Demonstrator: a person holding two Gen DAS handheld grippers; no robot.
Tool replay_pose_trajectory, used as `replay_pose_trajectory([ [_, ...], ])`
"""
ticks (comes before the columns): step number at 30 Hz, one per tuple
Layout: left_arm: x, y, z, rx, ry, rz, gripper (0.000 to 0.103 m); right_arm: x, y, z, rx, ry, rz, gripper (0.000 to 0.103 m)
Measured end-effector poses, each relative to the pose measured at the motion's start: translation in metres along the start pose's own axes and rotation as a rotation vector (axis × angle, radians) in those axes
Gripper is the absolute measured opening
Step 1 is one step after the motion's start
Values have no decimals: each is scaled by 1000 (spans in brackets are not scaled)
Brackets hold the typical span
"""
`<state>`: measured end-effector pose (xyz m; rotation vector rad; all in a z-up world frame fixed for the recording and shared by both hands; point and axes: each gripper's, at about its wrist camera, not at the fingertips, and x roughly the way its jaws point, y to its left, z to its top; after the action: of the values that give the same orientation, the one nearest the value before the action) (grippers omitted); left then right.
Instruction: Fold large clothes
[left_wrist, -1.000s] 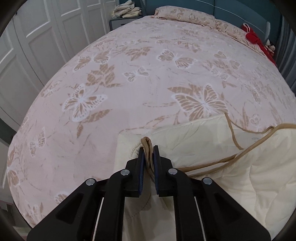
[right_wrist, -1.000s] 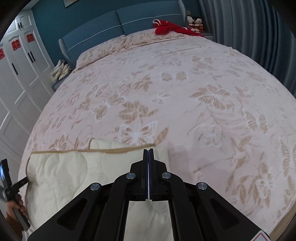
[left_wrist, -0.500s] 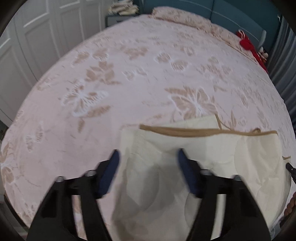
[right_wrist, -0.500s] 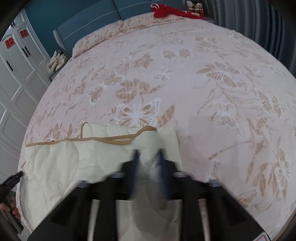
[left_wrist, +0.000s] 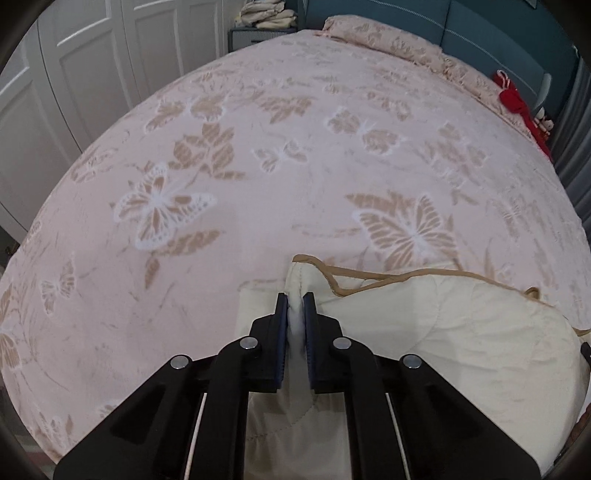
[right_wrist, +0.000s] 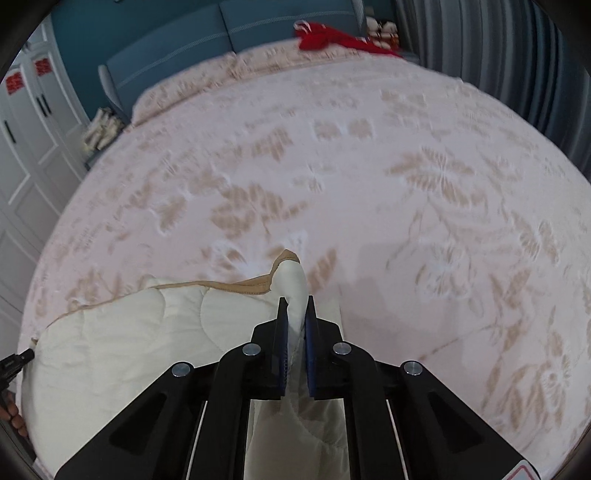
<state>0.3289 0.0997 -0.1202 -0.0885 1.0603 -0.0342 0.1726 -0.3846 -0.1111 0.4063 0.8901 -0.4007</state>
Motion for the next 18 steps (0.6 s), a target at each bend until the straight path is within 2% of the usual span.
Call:
replay_pose_trajectory([
  [4,14,-2,-9,31,3,30,9,20,-3,-11,-6,28,-22,6],
  [8,26,1,-15,28,4,24,10,32,-3,-19,-19,35,-38,7],
  [18,32,-15,-30,103,-75,105,12,43,5,-30,-71,-3,-83,9],
])
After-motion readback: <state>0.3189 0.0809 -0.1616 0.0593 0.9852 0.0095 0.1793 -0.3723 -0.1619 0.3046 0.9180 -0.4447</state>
